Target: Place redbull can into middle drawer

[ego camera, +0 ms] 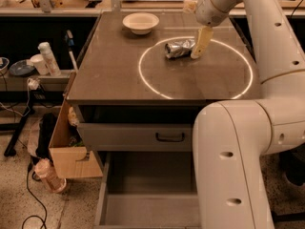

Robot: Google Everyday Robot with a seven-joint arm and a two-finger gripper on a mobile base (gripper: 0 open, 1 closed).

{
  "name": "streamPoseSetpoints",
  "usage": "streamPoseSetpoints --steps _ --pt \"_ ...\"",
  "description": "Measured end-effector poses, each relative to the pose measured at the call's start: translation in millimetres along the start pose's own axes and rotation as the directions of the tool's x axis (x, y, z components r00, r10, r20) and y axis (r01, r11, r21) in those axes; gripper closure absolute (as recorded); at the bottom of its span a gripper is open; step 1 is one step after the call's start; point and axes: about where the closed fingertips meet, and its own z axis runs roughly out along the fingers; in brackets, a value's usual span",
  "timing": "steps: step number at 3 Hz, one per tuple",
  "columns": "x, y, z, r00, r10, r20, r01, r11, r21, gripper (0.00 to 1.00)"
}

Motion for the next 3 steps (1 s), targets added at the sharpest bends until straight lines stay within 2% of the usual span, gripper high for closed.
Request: streamPoseSetpoints --steps 1,2,3 --pt "-3.9 17.0 21.1 1.000 0.016 0.027 -0.013 0.9966 -0.081 0.00" --pt "-17.2 5.4 41.3 0.999 -0.004 0.043 0.007 0.9980 -0.062 0.00" --pt "-14.3 0.5 49.3 0.999 0.001 0.049 0.001 0.9990 -0.044 0.00"
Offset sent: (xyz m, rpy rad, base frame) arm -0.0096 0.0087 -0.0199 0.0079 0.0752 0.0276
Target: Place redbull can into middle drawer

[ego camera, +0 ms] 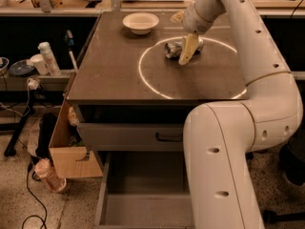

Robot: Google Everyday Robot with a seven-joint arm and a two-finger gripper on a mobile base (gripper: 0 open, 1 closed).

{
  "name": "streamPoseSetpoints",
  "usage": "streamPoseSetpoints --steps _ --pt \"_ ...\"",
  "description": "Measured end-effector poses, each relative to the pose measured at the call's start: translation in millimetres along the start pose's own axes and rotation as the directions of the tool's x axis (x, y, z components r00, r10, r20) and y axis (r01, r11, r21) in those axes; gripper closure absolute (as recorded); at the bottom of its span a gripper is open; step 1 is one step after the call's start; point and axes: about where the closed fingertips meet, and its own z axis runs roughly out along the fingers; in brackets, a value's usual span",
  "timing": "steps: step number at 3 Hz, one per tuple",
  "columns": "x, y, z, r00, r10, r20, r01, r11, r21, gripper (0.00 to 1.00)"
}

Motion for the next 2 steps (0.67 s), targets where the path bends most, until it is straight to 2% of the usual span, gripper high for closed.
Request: streamPoseSetpoints --steps 1,2 --pt "9.7 -4.7 8.6 1.000 0.001 -0.022 -0.001 0.9999 0.015 0.03" --pt "9.7 -4.7 8.6 1.000 0.001 -0.022 -0.001 0.9999 0.015 0.25"
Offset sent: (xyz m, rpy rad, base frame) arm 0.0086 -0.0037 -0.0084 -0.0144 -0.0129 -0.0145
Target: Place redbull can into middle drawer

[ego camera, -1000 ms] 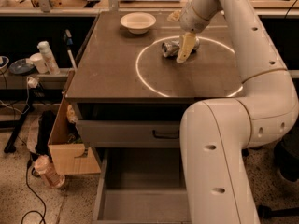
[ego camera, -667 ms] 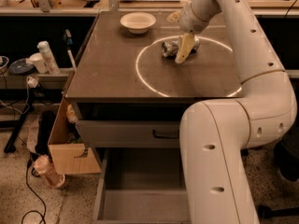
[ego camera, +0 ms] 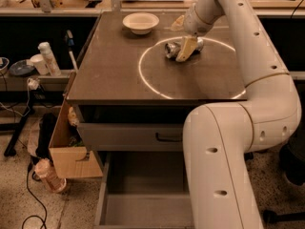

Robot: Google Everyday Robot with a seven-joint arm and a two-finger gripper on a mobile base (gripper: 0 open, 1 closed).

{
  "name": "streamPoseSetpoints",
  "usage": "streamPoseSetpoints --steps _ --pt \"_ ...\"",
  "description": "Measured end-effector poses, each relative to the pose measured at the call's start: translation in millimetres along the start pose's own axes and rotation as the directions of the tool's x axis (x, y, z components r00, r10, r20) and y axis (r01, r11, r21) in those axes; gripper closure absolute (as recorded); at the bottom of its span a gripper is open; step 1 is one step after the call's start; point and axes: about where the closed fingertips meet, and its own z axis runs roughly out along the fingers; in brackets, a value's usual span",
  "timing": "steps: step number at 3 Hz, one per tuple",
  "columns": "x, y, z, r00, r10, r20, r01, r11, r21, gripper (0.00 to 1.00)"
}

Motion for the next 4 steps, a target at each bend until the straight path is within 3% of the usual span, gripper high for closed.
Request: streamPoseSetpoints --steps 2,3,4 --pt "0.0 0.0 0.0 1.000 0.000 0.000 0.000 1.0000 0.000 0.72" --pt "0.0 0.0 0.1 1.000 0.000 0.000 0.000 1.0000 0.000 1.00" --pt "-2.1 -1.1 -0.6 1.000 -0.003 0.003 0.003 1.0000 0.003 1.00"
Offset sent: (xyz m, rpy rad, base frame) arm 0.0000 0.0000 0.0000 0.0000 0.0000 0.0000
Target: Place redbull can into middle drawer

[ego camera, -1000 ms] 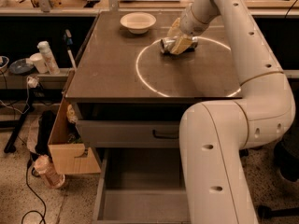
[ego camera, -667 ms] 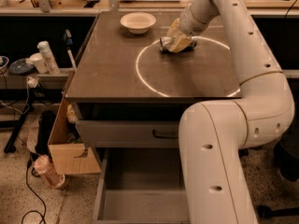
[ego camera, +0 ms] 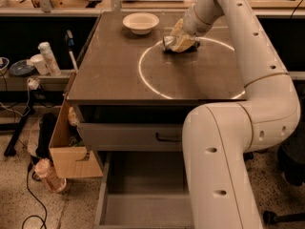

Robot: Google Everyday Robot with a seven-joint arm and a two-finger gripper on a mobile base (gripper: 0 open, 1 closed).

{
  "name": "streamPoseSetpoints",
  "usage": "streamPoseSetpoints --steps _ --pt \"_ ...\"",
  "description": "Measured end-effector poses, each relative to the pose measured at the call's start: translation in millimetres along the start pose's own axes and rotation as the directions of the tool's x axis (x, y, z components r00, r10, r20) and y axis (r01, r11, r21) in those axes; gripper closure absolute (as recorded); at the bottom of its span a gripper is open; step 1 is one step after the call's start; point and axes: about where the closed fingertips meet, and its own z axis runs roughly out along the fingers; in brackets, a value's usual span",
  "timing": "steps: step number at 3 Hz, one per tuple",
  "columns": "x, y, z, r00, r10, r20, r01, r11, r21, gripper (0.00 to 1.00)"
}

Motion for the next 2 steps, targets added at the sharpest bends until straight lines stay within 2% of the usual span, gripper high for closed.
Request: streamPoseSetpoints --steps 1,2 --pt "-9.2 -7.2 -9.6 1.000 -0.024 0.009 0.024 0.9993 0.028 1.00" --pt "-9.2 -7.3 -9.7 1.000 -0.024 0.009 0.024 0.9993 0.028 1.00"
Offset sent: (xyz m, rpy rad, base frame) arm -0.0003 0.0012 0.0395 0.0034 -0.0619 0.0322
